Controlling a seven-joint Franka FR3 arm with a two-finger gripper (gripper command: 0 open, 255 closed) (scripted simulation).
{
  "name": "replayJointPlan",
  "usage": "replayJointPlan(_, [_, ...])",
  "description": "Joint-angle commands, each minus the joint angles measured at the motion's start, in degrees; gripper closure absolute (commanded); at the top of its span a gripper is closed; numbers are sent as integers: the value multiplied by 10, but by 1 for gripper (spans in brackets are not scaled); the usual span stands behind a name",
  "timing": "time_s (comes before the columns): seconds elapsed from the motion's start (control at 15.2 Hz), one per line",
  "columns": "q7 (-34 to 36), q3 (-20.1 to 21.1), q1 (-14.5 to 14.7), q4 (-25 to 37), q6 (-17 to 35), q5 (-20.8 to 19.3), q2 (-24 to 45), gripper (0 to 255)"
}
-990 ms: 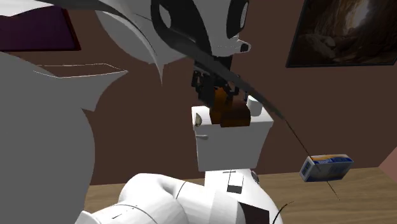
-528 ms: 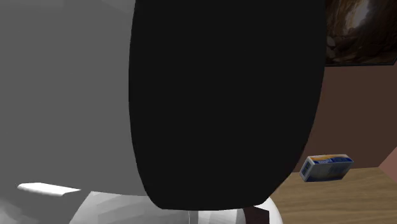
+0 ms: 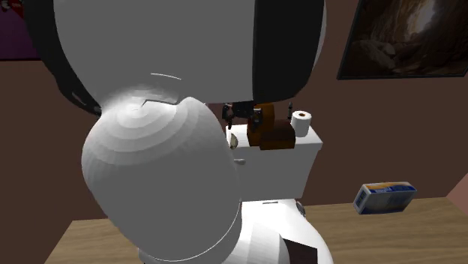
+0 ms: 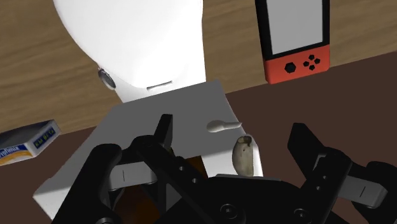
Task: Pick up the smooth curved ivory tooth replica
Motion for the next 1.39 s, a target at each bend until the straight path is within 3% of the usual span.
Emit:
replayJointPlan(0.0, [11, 8, 3, 20, 26, -6, 46, 0])
replayJointPlan(0.59, [59, 24, 20, 142, 103, -54, 247, 0])
replayJointPlan(1.19, [96, 14, 55, 326, 118, -101, 452, 0])
replayJointPlan(1.32, [97, 12, 57, 334, 123, -103, 465, 0])
